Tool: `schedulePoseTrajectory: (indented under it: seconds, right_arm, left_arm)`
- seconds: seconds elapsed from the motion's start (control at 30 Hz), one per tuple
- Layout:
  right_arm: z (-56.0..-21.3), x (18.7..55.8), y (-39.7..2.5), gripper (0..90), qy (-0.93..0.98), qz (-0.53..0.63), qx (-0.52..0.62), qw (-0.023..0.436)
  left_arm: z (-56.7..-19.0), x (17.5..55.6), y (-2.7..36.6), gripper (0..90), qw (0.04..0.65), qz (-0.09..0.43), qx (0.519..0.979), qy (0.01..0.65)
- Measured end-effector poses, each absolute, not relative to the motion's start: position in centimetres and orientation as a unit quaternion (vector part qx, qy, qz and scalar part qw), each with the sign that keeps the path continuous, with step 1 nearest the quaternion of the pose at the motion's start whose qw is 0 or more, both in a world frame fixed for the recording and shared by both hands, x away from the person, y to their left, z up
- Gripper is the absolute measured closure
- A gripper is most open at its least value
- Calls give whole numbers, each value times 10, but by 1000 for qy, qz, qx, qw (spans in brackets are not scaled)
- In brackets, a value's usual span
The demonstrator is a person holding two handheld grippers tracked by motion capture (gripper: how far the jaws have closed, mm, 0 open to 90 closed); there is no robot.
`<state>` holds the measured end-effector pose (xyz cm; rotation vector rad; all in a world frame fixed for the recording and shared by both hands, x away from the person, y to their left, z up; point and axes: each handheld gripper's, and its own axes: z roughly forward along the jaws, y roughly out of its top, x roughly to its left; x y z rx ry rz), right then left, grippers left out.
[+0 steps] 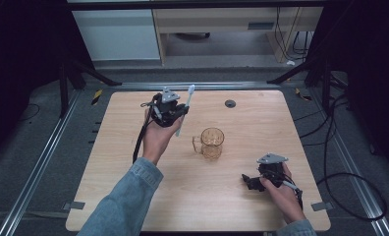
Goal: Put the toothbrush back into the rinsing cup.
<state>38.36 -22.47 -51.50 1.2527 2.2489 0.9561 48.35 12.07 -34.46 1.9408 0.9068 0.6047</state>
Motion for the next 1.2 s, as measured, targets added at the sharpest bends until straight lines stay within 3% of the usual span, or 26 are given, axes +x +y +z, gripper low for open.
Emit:
schedulePoseTrajectory:
  seconds: [0.4,1.2]
  right_arm:
    - [-515,384,-225,9,804,341,446,196]
    - [-515,383,-224,8,806,344,442,193]
  left_arm:
    - [-346,485,115,786,468,246,763,372]
    - [-343,466,100,786,556,307,701,324]
